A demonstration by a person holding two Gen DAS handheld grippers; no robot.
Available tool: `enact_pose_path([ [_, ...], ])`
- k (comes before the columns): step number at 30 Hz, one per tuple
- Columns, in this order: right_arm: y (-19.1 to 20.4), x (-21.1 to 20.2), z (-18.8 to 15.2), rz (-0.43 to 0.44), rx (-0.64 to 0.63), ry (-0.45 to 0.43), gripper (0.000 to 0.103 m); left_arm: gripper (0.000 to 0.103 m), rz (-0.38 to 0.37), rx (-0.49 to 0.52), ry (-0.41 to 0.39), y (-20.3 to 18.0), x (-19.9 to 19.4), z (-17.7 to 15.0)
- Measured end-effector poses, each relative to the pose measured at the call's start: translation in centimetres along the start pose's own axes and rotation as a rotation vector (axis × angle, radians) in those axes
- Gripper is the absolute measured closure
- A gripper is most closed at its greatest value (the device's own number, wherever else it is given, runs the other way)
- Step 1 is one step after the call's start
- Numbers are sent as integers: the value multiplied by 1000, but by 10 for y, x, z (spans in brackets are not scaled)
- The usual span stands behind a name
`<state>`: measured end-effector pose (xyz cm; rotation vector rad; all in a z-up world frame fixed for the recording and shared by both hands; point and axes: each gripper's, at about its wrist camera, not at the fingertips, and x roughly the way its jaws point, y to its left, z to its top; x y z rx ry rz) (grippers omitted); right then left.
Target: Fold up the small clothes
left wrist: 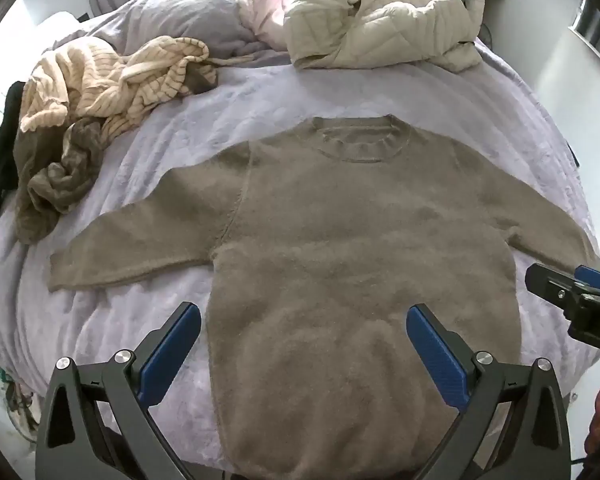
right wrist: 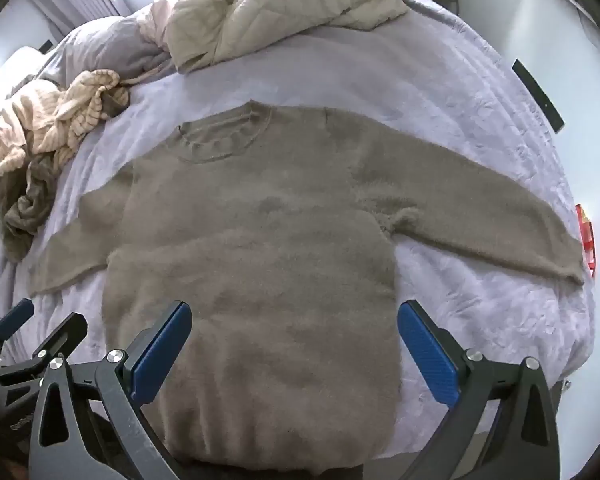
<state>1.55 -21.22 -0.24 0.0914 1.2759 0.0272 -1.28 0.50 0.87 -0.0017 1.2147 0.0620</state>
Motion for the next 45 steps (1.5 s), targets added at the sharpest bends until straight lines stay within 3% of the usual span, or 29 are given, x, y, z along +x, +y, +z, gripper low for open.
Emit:
enact_pose_path([
  [45, 13, -7, -3, -55, -54, -4, 1, 0, -10, -73, 62, 22, 16, -7],
])
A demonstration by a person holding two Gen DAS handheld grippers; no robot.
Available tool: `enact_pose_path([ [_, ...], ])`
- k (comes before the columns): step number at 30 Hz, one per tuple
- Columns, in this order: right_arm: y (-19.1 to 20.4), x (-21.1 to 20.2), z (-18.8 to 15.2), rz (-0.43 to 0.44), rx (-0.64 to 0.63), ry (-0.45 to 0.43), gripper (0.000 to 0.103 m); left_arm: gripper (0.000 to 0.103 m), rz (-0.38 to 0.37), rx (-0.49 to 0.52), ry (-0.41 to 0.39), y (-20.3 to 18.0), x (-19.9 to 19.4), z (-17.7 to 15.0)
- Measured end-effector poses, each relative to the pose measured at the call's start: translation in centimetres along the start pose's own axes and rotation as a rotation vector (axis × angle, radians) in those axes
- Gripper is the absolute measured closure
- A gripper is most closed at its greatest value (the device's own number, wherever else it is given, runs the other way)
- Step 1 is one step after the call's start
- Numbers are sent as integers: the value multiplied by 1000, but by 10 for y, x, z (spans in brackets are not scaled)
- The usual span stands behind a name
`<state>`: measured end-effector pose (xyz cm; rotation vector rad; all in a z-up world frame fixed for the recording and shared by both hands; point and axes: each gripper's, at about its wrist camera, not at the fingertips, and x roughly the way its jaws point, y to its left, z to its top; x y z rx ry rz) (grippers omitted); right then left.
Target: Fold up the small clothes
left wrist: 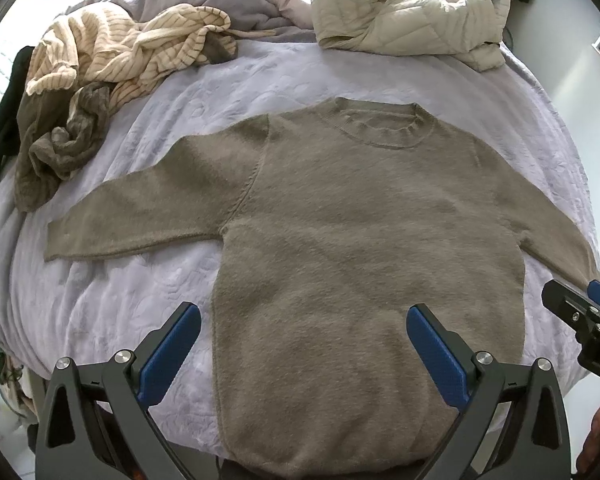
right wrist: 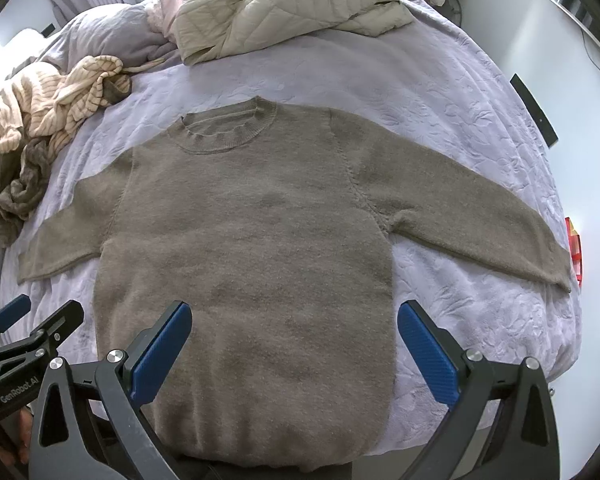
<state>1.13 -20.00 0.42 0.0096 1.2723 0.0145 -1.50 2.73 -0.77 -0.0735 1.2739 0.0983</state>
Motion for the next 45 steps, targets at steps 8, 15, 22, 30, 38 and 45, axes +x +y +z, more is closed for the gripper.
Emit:
enact_pose_path([
  [8, 0, 1, 1, 0, 0, 1, 1, 0, -1, -8, 6, 2, 2, -1],
  [15, 0, 2, 2, -1, 1, 2, 1, 0, 2, -9, 12, 2, 4, -1],
  [22, -1, 8, 5, -3, 2, 12, 1, 0, 1, -11, 24, 3, 7, -1],
  [30, -2, 8, 5, -2, 2, 12, 1, 0, 1, -12, 28, 2, 8, 0],
  [38, -2, 12, 7, -6, 5, 14, 1, 0, 0, -13, 41, 2, 13, 2],
  [45, -1, 17, 12, -17, 2, 30, 1, 0, -2, -16, 43, 3, 14, 3],
])
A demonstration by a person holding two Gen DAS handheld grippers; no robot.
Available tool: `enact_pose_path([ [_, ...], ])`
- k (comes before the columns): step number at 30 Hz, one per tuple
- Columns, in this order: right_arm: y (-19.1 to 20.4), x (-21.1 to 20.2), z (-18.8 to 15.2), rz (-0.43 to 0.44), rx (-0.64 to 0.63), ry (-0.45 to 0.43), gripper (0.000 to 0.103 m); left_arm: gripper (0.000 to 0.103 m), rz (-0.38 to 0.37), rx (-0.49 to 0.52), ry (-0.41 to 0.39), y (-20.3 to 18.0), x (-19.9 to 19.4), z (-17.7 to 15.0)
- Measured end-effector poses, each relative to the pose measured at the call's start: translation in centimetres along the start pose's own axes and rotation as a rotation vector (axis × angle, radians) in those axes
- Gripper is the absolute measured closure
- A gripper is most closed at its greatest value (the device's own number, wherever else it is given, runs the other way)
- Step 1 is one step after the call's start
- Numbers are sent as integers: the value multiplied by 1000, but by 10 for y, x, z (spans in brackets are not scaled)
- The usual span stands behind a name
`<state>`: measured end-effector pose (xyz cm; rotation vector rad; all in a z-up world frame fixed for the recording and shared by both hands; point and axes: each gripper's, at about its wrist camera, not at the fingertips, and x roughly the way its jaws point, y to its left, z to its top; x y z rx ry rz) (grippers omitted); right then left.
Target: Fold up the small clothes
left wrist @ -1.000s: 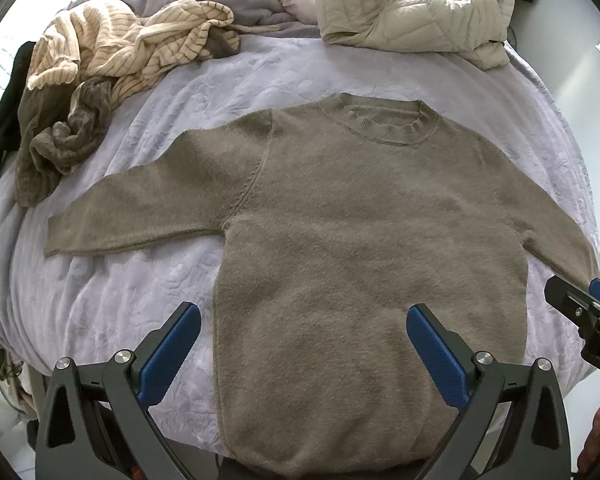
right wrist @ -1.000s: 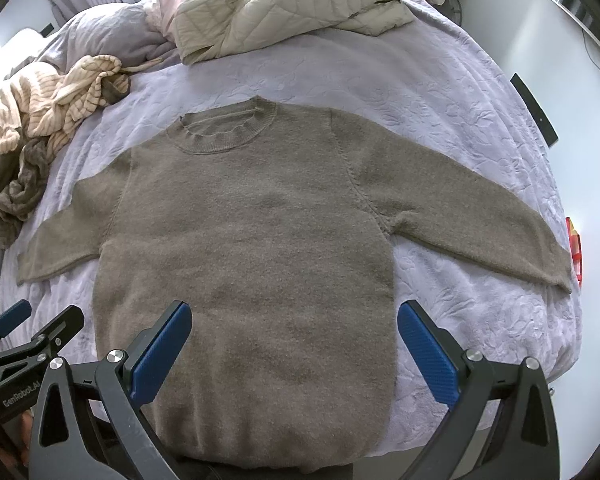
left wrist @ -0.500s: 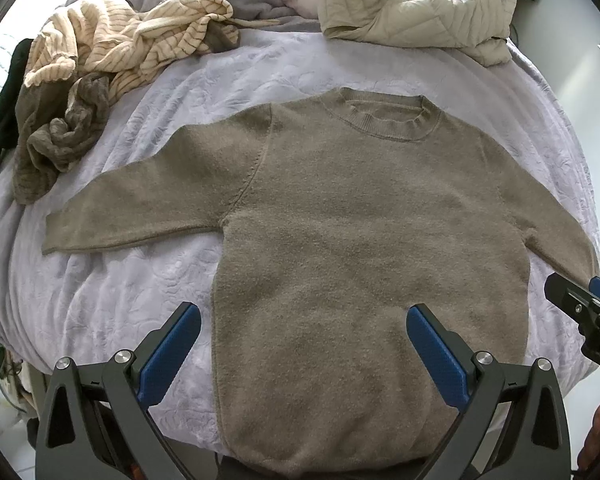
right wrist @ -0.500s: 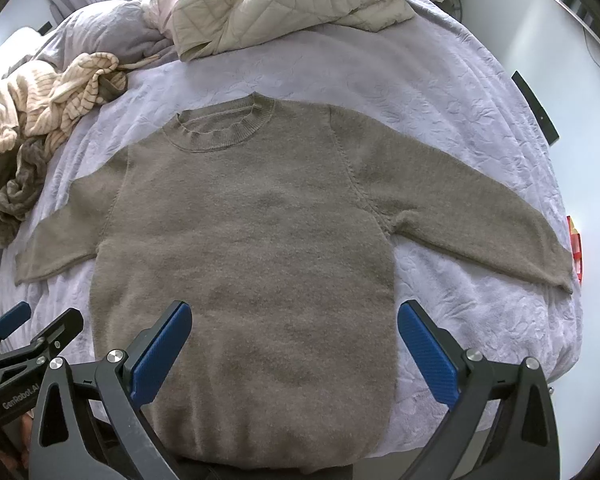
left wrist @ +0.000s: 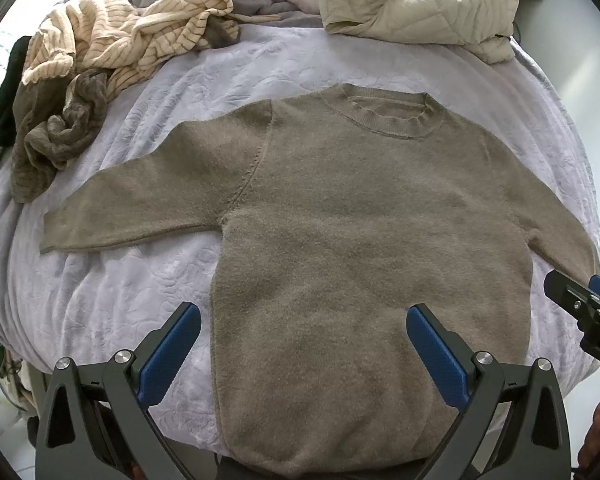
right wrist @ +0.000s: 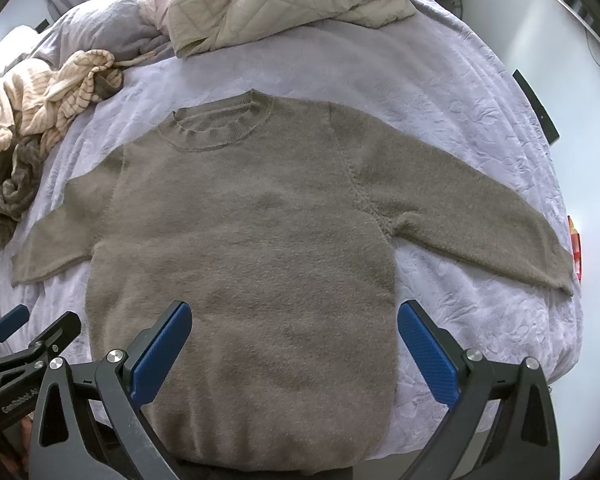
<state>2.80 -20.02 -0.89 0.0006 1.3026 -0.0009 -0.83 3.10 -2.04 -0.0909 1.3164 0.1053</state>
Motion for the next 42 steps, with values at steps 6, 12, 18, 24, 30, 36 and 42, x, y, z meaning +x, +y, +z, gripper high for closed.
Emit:
enact_pose_path([
  [6, 2, 3, 3, -1, -9, 6, 1, 0, 0, 0, 5, 1, 2, 2],
  [12, 3, 7, 6, -2, -10, 17, 1, 0, 1, 5, 19, 2, 7, 5],
  [18, 5, 11, 10, 2, -12, 26, 1, 0, 1, 9, 33, 0, 13, 6],
  [24, 6, 15, 14, 3, -14, 37, 1, 0, 3, 20, 50, -3, 17, 6],
  [30, 8, 19, 16, 3, -17, 42, 1, 0, -13, -5, 63, 0, 21, 6],
  [36, 13, 27, 15, 10, -14, 48, 1, 0, -19, -28, 73, 8, 30, 7],
  [42, 22, 34, 11, 5, -31, 55, 1, 0, -28, -76, 87, 21, 43, 7],
])
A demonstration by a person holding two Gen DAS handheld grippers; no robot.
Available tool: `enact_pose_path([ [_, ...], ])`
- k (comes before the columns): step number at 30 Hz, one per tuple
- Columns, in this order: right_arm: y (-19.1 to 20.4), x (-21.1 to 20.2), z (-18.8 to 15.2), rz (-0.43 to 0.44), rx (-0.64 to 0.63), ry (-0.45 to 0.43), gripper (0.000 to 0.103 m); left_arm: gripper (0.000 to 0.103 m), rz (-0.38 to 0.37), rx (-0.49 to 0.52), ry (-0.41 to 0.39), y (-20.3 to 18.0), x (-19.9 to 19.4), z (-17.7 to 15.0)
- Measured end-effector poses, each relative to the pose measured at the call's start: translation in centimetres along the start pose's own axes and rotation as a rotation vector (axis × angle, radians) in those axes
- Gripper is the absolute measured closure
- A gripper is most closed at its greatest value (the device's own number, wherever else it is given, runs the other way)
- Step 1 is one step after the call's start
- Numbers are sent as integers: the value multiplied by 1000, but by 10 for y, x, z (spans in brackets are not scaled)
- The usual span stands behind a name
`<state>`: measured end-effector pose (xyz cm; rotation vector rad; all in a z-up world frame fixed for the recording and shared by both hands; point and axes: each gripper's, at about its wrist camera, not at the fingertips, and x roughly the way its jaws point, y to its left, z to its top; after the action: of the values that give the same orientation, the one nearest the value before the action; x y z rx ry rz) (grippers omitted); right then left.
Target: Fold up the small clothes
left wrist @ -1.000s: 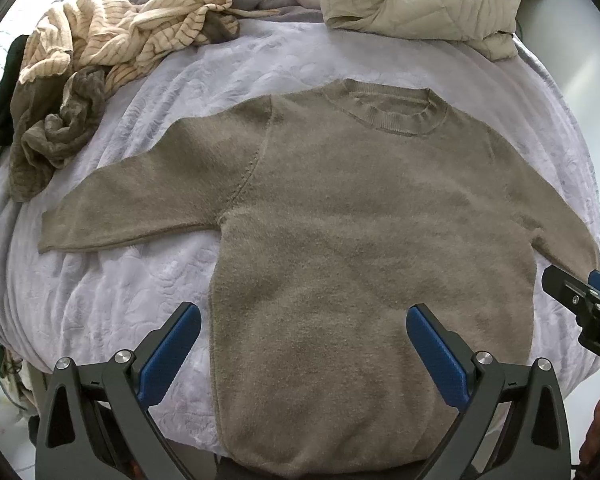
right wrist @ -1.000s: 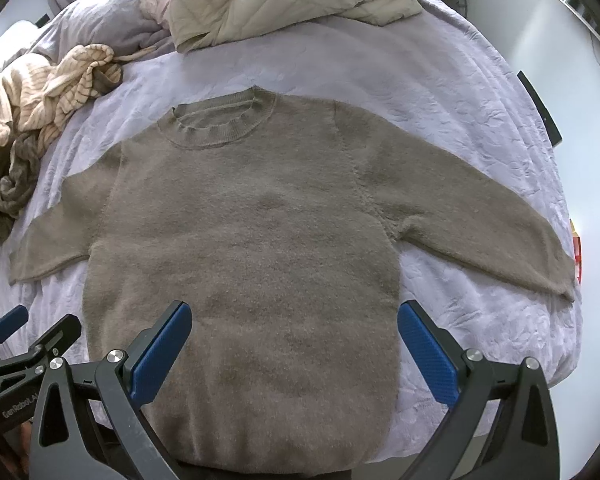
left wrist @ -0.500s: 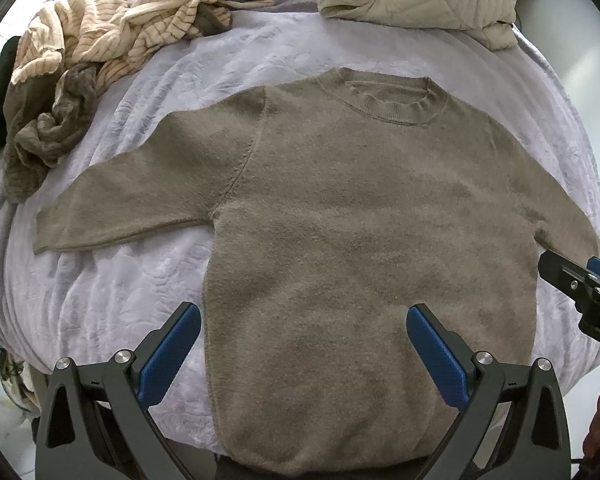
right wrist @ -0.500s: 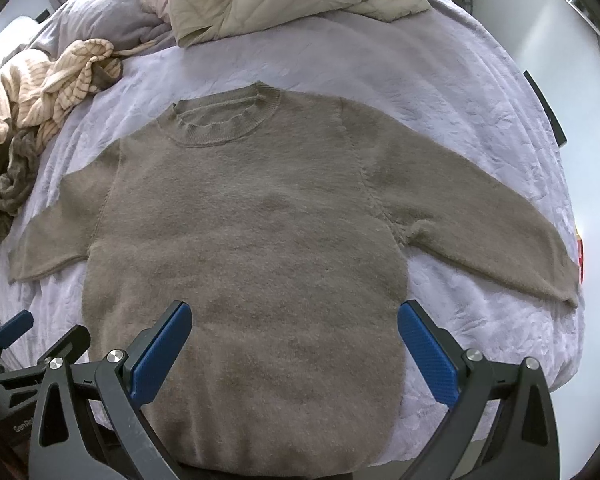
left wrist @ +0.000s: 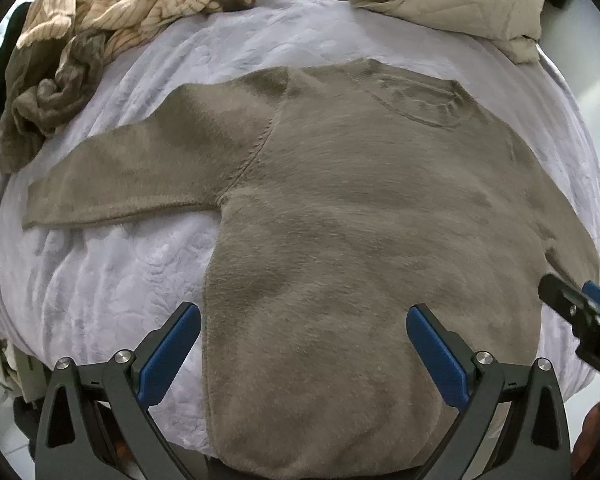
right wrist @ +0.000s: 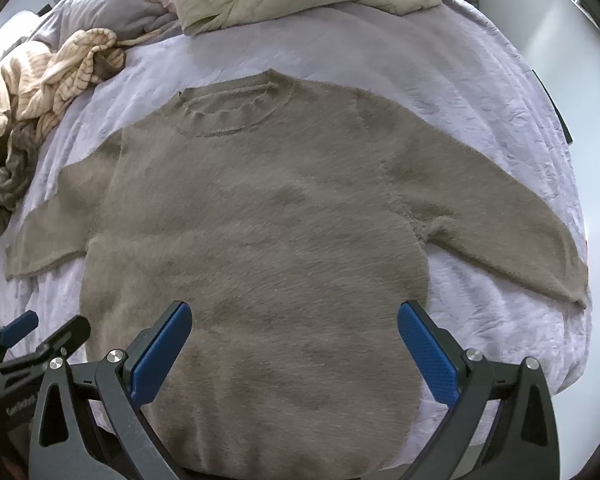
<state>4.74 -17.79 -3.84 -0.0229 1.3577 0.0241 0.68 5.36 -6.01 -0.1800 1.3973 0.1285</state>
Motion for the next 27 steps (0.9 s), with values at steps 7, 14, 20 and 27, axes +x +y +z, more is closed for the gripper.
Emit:
enact_pose_path([
  [7, 26, 12, -15, -4, -62, 36, 1, 0, -68, -64, 3, 24, 19, 1],
  [14, 66, 24, -27, 43, -138, 61, 1, 0, -210, -350, -72, 137, 44, 12],
  [20, 103, 32, -36, 76, -229, 67, 1, 0, -211, -553, -199, 247, 72, 19],
  [27, 128, 49, -53, 92, -287, 103, 1, 4, -316, -831, -268, 318, 115, 11],
])
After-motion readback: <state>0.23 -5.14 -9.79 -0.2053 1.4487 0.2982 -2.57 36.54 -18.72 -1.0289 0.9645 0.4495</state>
